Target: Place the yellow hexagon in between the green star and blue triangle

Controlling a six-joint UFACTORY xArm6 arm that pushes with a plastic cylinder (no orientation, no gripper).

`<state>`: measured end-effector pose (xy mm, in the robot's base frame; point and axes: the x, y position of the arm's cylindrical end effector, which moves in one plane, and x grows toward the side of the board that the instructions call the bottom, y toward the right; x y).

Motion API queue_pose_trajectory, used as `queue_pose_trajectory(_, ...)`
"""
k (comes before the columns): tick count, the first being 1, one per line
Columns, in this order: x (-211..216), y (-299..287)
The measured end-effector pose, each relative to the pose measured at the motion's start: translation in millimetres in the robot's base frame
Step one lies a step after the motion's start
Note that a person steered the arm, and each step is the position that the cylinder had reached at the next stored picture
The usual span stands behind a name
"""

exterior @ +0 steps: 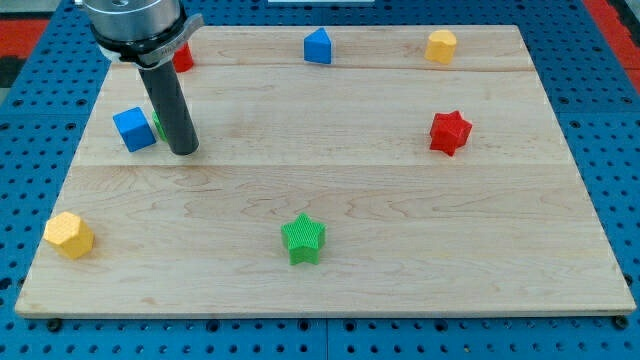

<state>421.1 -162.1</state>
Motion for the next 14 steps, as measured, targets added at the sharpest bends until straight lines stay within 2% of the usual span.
queue_pose_trajectory(2, 5, 4)
queue_pose_trajectory(3, 27, 78)
queue_pose_trajectory(4, 19, 153)
queue_pose_trajectory(5, -30, 204)
queue_pose_trajectory(6, -55, 248)
queue_pose_trajectory(7, -40, 312)
queue_pose_trajectory(8, 7, 342)
queue_pose_trajectory(9, 32, 363)
queue_pose_trajectory(10, 58, 321)
queue_pose_trajectory(13, 66, -44)
queue_pose_trajectory(14, 101, -121)
